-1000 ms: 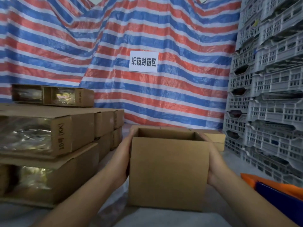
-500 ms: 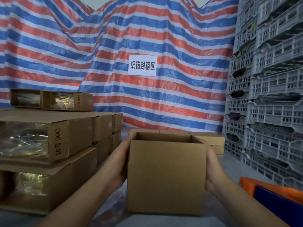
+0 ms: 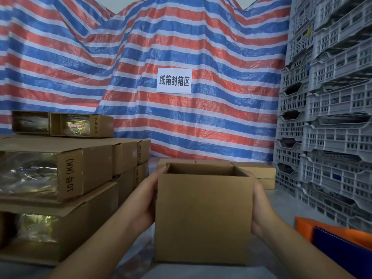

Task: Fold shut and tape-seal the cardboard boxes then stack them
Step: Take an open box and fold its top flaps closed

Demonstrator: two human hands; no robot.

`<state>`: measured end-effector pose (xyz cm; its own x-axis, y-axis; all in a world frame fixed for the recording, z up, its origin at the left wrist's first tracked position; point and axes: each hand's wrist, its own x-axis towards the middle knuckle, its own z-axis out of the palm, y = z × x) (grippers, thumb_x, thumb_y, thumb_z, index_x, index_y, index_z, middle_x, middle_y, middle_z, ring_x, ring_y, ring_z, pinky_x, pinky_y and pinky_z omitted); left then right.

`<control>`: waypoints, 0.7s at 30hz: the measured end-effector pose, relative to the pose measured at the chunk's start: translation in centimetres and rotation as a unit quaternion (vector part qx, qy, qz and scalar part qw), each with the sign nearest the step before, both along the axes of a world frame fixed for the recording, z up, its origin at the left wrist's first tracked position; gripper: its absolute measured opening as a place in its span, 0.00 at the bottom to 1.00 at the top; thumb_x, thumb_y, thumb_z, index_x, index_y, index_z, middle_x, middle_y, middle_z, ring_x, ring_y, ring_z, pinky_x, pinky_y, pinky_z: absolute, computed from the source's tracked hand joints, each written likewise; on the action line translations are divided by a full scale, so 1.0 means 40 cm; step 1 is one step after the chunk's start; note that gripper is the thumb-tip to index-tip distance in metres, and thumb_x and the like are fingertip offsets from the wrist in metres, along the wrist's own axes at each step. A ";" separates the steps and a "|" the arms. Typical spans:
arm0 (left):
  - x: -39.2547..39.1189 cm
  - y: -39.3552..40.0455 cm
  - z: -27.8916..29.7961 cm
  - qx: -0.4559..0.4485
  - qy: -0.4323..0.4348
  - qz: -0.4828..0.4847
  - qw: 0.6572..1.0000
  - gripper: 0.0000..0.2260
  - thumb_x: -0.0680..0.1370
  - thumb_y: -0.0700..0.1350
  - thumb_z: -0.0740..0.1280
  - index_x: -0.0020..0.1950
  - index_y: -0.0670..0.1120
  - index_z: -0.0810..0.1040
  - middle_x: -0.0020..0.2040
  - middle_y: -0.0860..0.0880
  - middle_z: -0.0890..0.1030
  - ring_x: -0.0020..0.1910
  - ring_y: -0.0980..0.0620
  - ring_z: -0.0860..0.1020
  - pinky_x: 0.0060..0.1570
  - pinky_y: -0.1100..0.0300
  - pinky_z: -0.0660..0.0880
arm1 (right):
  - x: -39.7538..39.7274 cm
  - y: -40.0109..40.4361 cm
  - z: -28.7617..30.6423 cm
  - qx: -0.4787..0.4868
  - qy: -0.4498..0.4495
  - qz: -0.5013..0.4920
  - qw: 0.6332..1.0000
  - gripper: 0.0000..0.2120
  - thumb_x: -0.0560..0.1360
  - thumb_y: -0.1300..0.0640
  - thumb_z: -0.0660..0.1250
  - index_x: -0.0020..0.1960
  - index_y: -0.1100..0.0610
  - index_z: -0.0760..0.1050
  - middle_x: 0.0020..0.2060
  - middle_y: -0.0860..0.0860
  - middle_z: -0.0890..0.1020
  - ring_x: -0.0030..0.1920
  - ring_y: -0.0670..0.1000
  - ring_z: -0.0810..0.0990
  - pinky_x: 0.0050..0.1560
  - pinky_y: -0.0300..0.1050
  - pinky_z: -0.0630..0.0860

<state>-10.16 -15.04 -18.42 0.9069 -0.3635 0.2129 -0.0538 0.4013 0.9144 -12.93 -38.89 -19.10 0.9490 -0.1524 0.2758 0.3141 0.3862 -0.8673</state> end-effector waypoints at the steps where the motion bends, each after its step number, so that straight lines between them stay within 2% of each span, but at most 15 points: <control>1: -0.001 0.004 0.000 -0.002 0.003 -0.004 1.000 0.15 0.76 0.54 0.69 0.55 0.45 0.84 0.47 0.43 0.85 0.43 0.47 0.84 0.39 0.55 0.80 | 0.000 0.001 0.000 -0.003 -0.001 -0.002 1.000 0.23 0.79 0.41 0.61 0.40 0.56 0.86 0.33 0.55 0.84 0.33 0.55 0.84 0.35 0.46 0.80; 4: 0.000 -0.010 0.006 0.009 0.018 0.046 0.999 0.21 0.74 0.48 0.71 0.67 0.50 0.76 0.48 0.41 0.84 0.43 0.45 0.84 0.40 0.51 0.79 | 0.002 0.003 0.001 -0.002 -0.002 -0.006 1.000 0.23 0.80 0.42 0.61 0.40 0.56 0.85 0.32 0.54 0.83 0.32 0.55 0.83 0.33 0.46 0.80; 6: 0.001 -0.022 0.009 -0.004 0.033 0.109 0.993 0.24 0.75 0.41 0.70 0.70 0.54 0.70 0.50 0.38 0.83 0.45 0.42 0.83 0.41 0.49 0.80 | 0.004 0.002 0.003 -0.002 -0.005 -0.011 1.000 0.22 0.80 0.44 0.61 0.39 0.56 0.85 0.31 0.54 0.83 0.31 0.55 0.83 0.31 0.45 0.79; 7: 0.002 -0.023 0.009 -0.010 0.031 0.124 0.992 0.24 0.76 0.39 0.69 0.69 0.56 0.70 0.47 0.39 0.84 0.42 0.42 0.83 0.39 0.50 0.80 | 0.005 0.002 0.004 -0.002 -0.006 -0.013 1.000 0.22 0.80 0.44 0.61 0.39 0.56 0.85 0.31 0.54 0.83 0.31 0.55 0.83 0.32 0.45 0.79; 9: 0.000 -0.019 0.007 -0.007 0.013 0.115 0.993 0.17 0.76 0.38 0.68 0.63 0.53 0.75 0.41 0.42 0.85 0.35 0.46 0.84 0.34 0.54 0.80 | 0.006 0.000 0.004 0.000 -0.009 -0.011 1.000 0.22 0.80 0.44 0.61 0.38 0.55 0.86 0.31 0.54 0.84 0.31 0.55 0.83 0.32 0.44 0.80; 12: 0.002 -0.004 0.006 0.047 -0.007 0.079 0.996 0.08 0.78 0.42 0.67 0.55 0.46 0.82 0.41 0.42 0.84 0.36 0.47 0.83 0.35 0.55 0.79 | 0.004 0.001 0.004 0.001 -0.012 -0.002 1.000 0.24 0.80 0.44 0.60 0.36 0.55 0.85 0.30 0.53 0.83 0.30 0.54 0.83 0.31 0.43 0.79; 15: 0.010 -0.006 0.005 0.100 -0.003 0.057 0.993 0.07 0.80 0.43 0.65 0.51 0.41 0.81 0.41 0.42 0.81 0.37 0.46 0.80 0.40 0.54 0.77 | 0.002 0.000 0.002 -0.008 -0.015 0.009 1.000 0.24 0.81 0.45 0.60 0.36 0.55 0.85 0.30 0.53 0.83 0.30 0.54 0.83 0.31 0.43 0.79; 17: 0.013 -0.010 0.005 0.102 0.003 0.074 0.992 0.08 0.82 0.43 0.62 0.51 0.42 0.79 0.43 0.43 0.81 0.39 0.47 0.80 0.41 0.55 0.77 | 0.001 0.000 0.000 -0.016 -0.019 0.018 1.000 0.23 0.81 0.45 0.59 0.37 0.55 0.85 0.32 0.54 0.84 0.31 0.54 0.83 0.33 0.44 0.80; 21: 0.005 -0.010 0.010 0.074 -0.005 0.046 0.996 0.14 0.77 0.51 0.69 0.56 0.43 0.82 0.46 0.39 0.83 0.42 0.45 0.82 0.43 0.52 0.78 | 0.000 -0.003 -0.007 0.004 -0.026 0.002 1.000 0.20 0.80 0.45 0.60 0.43 0.55 0.85 0.34 0.54 0.84 0.34 0.54 0.83 0.36 0.46 0.79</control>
